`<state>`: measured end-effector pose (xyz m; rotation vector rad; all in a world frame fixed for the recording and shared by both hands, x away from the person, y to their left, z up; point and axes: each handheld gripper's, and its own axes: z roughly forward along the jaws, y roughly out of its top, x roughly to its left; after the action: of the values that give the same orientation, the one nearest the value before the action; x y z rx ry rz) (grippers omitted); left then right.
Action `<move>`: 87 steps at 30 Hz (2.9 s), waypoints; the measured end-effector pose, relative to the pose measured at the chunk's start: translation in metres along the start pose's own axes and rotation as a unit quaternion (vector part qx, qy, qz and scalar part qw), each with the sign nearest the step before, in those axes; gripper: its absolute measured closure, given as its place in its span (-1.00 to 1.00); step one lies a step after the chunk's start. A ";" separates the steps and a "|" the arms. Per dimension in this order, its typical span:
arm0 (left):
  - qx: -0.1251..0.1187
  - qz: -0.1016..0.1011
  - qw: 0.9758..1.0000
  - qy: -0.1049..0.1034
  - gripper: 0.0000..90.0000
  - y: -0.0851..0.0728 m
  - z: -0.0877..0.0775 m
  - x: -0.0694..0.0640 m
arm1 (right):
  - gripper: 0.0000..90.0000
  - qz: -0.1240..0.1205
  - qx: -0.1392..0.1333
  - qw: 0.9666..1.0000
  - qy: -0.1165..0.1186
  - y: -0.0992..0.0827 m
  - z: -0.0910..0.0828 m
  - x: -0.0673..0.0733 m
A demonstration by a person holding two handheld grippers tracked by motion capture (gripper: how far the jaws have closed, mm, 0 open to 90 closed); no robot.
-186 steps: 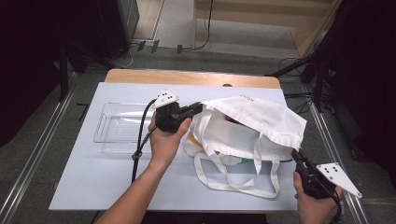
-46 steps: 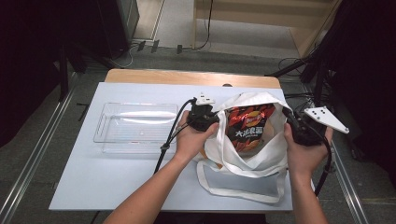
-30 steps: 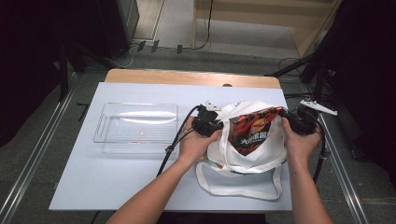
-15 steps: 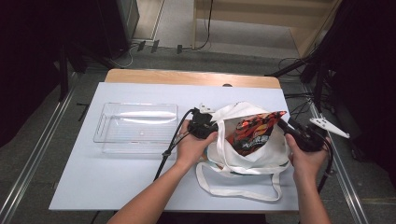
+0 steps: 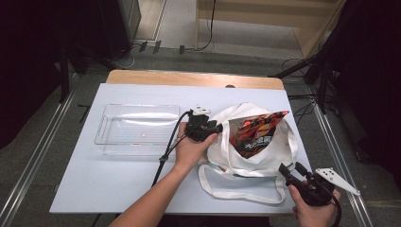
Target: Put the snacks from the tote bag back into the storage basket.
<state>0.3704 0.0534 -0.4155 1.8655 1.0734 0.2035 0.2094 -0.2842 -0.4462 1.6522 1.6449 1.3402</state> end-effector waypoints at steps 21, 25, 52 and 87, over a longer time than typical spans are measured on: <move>-0.046 0.049 0.997 -0.026 0.37 -0.012 -0.040 -0.012 | 0.95 -0.066 -0.115 0.982 0.137 0.112 0.002 0.059; -0.054 0.054 0.997 -0.033 0.35 -0.013 -0.046 -0.015 | 0.95 -0.071 -0.121 0.980 0.144 0.128 0.011 0.071; -0.082 0.126 0.983 -0.101 0.09 -0.021 -0.066 -0.059 | 0.93 -0.046 -0.122 0.983 0.130 0.162 0.051 0.067; -0.108 0.133 0.982 -0.075 1.00 -0.014 -0.066 -0.061 | 0.93 -0.037 -0.125 0.983 0.129 0.165 0.048 0.057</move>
<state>0.2901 0.0526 -0.3734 1.7901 0.6698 0.3159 0.3212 -0.2469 -0.3089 1.3041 1.5797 1.7035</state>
